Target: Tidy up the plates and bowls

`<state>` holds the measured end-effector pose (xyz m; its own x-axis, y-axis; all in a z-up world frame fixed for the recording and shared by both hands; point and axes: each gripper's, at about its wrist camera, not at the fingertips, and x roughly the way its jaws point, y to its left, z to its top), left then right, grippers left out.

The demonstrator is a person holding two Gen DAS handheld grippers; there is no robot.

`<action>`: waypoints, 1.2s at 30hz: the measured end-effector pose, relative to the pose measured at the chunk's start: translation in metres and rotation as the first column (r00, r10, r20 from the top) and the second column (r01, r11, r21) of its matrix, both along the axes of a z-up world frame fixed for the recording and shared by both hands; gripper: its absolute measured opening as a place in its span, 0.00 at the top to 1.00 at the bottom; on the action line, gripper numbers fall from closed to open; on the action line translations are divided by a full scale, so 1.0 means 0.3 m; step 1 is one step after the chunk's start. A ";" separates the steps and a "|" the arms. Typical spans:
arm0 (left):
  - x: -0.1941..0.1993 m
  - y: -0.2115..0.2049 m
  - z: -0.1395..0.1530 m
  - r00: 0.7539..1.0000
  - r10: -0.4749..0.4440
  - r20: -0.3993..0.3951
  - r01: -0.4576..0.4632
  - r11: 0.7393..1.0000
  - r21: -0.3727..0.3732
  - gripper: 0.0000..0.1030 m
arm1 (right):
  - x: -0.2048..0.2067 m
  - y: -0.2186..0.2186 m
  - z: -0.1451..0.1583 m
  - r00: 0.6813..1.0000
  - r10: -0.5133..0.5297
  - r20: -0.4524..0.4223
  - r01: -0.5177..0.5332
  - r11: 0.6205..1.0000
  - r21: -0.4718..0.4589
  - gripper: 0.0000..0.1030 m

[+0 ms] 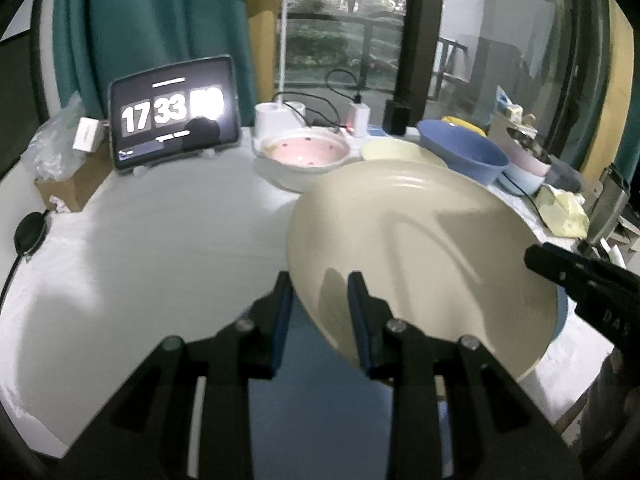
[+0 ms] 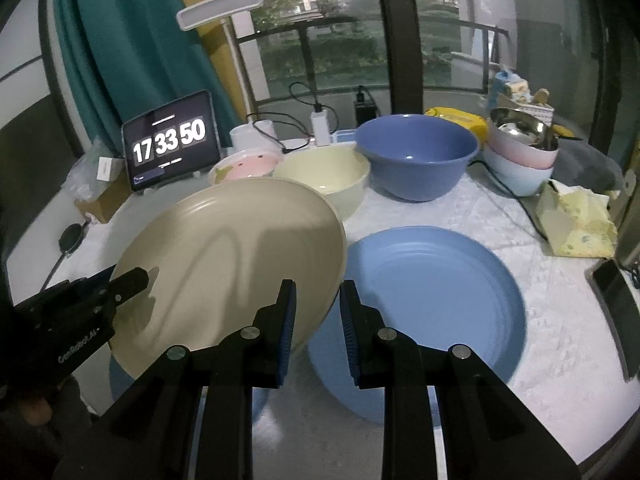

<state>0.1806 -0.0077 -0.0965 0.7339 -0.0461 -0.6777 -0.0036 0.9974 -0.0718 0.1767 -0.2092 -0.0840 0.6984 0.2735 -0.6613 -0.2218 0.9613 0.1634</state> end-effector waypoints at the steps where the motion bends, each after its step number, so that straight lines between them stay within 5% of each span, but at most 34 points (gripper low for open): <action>1: 0.003 -0.013 -0.003 1.000 -0.006 -0.003 0.006 1.000 -0.001 0.72 | -0.001 -0.010 0.000 1.000 -0.004 0.000 0.004 1.000 0.003 0.76; 36: 0.092 -0.362 -0.062 0.982 -0.168 -0.083 0.174 0.982 0.073 0.72 | 0.018 -0.359 -0.096 0.986 -0.160 -0.050 0.163 0.985 0.064 0.76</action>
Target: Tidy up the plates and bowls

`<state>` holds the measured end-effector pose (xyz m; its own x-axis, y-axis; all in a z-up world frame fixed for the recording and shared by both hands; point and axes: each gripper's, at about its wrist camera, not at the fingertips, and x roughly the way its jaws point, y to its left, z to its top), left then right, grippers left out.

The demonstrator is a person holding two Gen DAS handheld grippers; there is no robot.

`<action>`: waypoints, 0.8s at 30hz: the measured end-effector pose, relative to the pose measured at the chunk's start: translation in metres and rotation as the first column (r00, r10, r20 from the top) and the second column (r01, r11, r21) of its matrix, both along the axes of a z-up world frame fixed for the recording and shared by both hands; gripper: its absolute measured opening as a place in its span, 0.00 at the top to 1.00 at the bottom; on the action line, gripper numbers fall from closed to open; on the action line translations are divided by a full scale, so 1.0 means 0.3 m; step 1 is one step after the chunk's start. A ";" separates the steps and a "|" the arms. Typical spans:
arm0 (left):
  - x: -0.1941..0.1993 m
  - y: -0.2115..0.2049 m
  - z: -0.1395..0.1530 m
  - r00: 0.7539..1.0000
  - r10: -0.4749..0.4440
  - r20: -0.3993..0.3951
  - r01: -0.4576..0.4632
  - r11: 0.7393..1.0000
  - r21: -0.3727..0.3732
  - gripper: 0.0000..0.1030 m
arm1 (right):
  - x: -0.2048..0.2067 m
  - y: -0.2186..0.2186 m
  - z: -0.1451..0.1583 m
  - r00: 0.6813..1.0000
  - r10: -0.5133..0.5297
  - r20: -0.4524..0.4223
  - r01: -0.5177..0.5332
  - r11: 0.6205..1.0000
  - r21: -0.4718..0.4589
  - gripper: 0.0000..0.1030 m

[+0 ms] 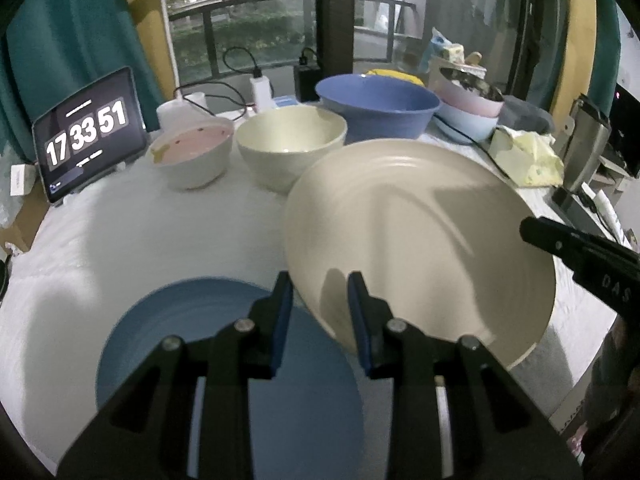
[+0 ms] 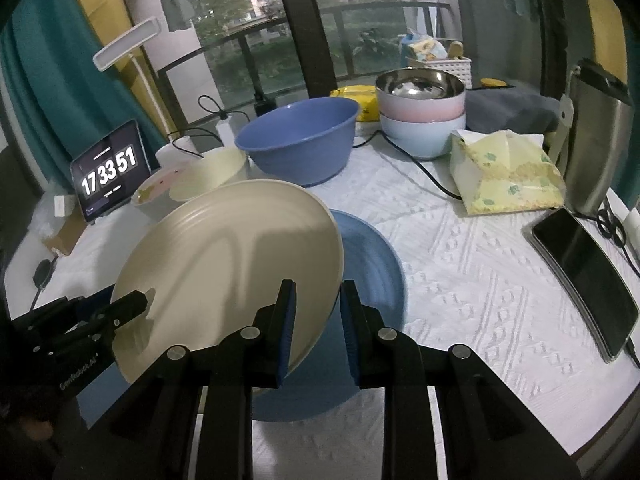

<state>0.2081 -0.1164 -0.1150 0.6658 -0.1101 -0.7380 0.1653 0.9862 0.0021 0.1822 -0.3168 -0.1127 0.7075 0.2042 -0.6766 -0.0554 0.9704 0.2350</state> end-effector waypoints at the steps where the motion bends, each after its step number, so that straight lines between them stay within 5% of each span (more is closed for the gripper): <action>1: 0.004 -0.008 -0.003 1.000 -0.004 -0.003 0.004 1.000 0.002 0.72 | 0.003 -0.006 -0.004 1.000 -0.003 -0.002 0.003 1.000 0.002 0.76; 24: 0.063 -0.066 -0.059 0.997 -0.021 -0.068 0.021 1.000 0.006 0.71 | 0.040 -0.108 -0.056 0.995 -0.086 -0.045 0.086 0.996 -0.007 0.76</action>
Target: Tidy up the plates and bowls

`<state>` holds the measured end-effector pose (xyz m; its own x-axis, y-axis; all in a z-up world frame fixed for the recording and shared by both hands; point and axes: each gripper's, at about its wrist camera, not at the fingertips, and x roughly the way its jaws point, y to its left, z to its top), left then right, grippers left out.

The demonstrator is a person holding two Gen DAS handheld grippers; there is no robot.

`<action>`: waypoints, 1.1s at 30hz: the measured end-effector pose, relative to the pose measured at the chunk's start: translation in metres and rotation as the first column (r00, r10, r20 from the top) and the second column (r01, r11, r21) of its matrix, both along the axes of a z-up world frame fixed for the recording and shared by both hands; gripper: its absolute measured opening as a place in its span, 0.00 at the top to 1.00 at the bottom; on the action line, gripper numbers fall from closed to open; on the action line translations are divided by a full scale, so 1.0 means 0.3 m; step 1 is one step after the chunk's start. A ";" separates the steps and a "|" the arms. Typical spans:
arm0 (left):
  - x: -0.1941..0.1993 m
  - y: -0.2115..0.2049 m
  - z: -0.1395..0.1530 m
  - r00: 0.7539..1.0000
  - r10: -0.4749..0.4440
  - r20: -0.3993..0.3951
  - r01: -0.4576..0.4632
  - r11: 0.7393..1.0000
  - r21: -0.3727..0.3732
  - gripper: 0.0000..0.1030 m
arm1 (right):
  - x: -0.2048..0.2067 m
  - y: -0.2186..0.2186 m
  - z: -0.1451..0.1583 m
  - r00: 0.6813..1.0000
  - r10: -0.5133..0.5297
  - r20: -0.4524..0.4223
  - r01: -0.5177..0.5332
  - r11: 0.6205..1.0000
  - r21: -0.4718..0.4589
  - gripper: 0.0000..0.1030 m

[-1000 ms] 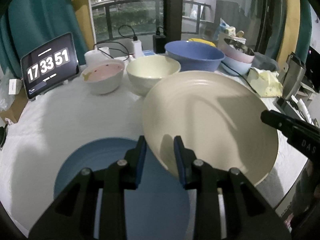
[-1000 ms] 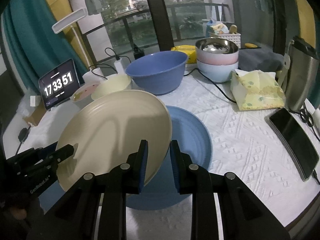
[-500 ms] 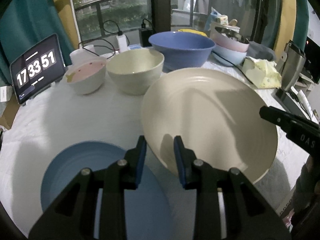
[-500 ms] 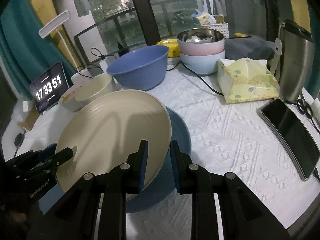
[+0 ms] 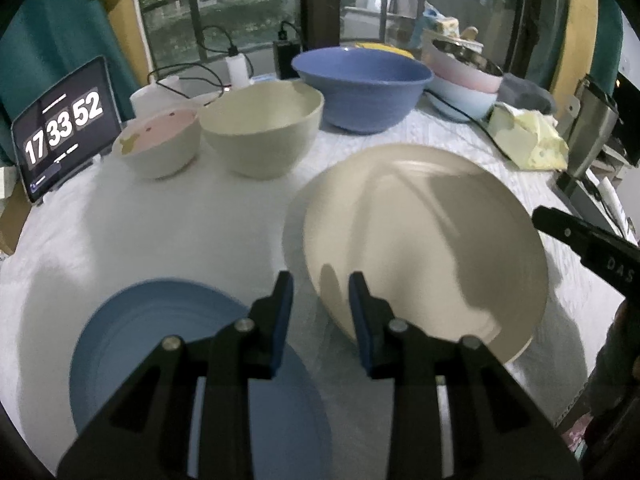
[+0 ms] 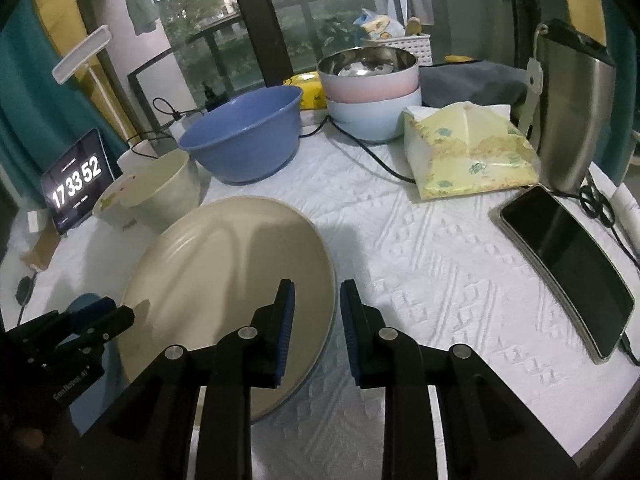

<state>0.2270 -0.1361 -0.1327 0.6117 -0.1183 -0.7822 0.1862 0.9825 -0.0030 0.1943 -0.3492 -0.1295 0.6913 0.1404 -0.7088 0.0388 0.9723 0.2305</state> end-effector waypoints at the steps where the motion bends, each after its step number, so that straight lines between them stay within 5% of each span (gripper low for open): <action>1: -0.003 0.006 0.005 1.000 0.004 0.004 -0.004 1.000 -0.005 0.70 | -0.003 0.001 0.003 1.000 -0.001 0.003 0.001 1.000 -0.002 0.76; 33: -0.142 0.295 0.090 0.987 0.127 0.095 -0.115 0.986 -0.122 0.65 | -0.072 0.312 0.123 0.988 0.145 0.054 -0.140 0.987 -0.077 0.76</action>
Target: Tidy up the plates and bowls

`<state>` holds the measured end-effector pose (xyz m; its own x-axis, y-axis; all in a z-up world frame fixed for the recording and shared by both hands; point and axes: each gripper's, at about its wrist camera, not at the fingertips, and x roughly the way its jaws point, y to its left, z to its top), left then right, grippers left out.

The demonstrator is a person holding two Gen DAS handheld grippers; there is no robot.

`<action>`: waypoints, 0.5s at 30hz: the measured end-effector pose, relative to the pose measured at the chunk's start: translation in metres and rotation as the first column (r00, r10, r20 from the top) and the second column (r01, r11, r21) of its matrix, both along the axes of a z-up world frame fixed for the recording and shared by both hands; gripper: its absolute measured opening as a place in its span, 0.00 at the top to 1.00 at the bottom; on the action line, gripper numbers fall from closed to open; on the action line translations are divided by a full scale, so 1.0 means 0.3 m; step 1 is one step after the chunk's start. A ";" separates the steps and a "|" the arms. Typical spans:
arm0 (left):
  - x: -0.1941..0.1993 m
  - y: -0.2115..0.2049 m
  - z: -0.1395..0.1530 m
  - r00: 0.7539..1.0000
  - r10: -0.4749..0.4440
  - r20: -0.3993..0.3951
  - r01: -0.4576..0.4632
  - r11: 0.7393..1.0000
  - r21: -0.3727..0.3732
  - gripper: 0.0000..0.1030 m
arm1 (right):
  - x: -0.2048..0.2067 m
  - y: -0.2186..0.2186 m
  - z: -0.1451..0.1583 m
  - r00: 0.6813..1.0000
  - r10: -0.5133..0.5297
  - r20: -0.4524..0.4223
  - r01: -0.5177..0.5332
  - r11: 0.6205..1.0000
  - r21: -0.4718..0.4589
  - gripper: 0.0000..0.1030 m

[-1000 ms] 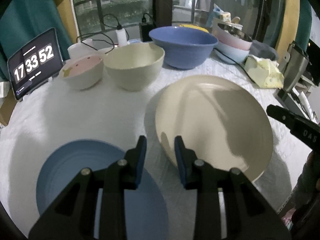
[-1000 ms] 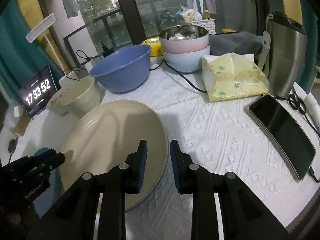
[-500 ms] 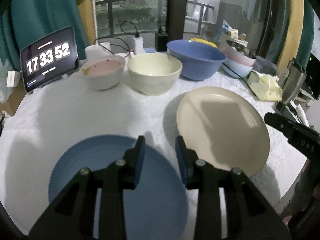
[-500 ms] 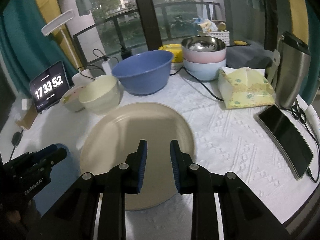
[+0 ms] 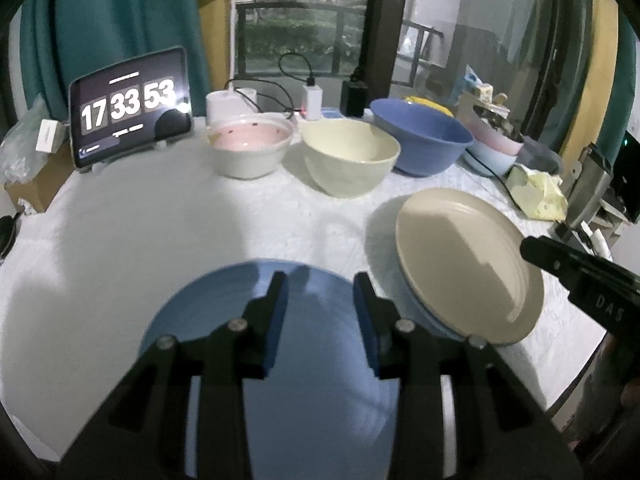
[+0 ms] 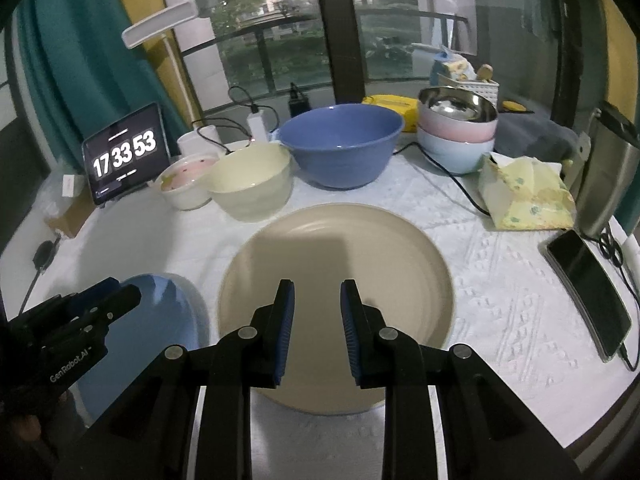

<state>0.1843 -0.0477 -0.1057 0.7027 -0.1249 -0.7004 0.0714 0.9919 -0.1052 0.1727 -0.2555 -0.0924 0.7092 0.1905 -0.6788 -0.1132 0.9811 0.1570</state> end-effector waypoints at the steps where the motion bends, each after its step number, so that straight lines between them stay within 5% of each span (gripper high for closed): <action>1: -0.003 0.009 -0.001 1.000 -0.001 -0.002 0.001 1.000 0.000 0.63 | -0.001 0.010 0.000 1.000 0.004 0.000 -0.004 1.000 -0.002 0.76; 4: -0.020 0.039 0.003 1.000 0.009 0.007 -0.009 1.000 -0.004 0.55 | -0.002 0.050 -0.002 1.000 0.021 0.001 -0.021 1.000 -0.003 0.76; 15: -0.060 0.158 -0.010 0.996 0.083 0.010 -0.083 0.997 -0.010 0.55 | -0.013 0.179 -0.024 0.996 0.092 -0.021 -0.092 0.996 -0.013 0.76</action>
